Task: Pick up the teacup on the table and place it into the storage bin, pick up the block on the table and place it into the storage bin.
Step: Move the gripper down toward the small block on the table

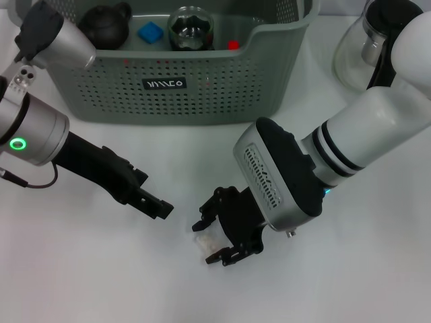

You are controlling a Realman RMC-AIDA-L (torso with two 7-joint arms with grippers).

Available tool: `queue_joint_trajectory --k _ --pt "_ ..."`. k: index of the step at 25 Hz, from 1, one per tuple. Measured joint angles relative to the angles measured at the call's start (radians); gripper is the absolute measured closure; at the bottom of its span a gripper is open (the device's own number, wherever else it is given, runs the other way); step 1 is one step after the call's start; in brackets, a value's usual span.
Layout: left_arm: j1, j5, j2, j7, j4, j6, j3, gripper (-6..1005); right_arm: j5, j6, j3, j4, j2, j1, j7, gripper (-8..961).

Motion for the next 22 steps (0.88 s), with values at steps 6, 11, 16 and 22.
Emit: queue_joint_trajectory --k 6,11,16,22 --pt "0.001 0.0 0.0 0.0 0.0 0.004 0.003 51 0.039 0.022 -0.043 0.001 0.0 -0.002 0.0 394" --pt "0.003 0.0 0.0 0.0 0.0 0.004 0.007 51 0.048 0.029 -0.048 0.002 0.0 -0.003 0.002 427" --pt "0.003 -0.001 0.0 0.0 0.0 0.005 0.008 51 0.051 0.03 -0.049 0.002 -0.002 -0.002 0.02 459" --pt "0.001 -0.002 0.0 0.0 0.0 0.006 0.008 51 0.051 0.03 -0.049 0.001 -0.007 -0.002 0.039 498"
